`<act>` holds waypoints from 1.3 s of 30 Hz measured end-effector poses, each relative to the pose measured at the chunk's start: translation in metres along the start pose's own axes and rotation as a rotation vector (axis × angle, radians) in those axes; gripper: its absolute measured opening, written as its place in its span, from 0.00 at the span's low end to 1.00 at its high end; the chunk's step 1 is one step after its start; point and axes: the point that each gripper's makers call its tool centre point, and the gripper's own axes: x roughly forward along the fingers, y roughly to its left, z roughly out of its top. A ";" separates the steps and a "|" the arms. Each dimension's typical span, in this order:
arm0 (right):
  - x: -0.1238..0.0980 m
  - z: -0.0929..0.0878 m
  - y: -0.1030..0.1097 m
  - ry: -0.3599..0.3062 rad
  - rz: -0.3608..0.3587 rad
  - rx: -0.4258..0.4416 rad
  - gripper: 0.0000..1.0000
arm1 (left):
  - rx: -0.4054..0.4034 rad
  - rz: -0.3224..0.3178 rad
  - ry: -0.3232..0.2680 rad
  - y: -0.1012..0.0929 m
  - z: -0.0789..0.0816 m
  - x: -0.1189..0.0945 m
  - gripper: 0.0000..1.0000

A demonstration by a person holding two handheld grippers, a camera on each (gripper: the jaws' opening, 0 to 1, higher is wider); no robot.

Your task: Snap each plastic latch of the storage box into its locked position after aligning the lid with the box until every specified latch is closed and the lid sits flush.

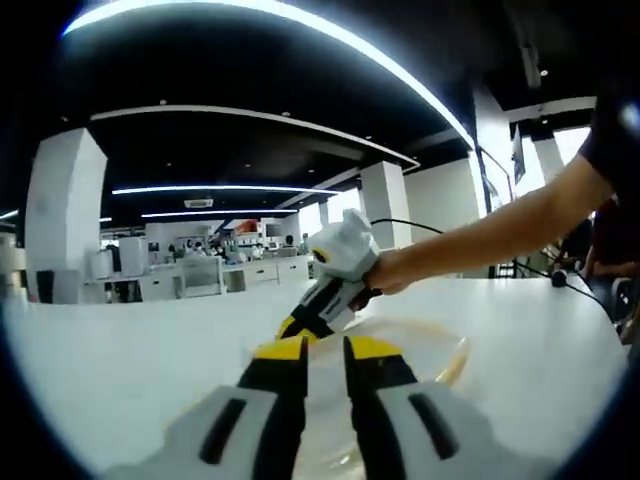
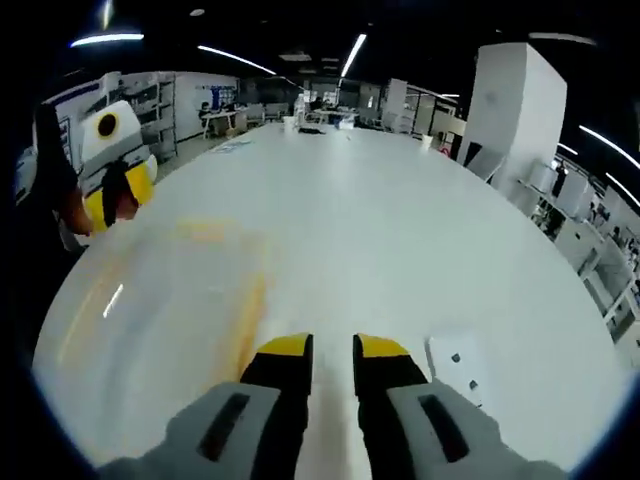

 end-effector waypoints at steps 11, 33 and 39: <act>-0.057 0.040 -0.014 -0.220 -0.328 0.021 0.55 | 0.021 0.094 -0.052 0.022 0.010 -0.023 0.35; -0.216 0.030 0.051 -0.505 -0.762 0.184 1.00 | -0.006 0.215 -0.102 0.059 0.036 -0.076 0.75; -0.241 0.016 0.081 -0.520 -0.829 0.227 1.00 | -0.020 0.252 -0.107 0.065 0.040 -0.086 0.95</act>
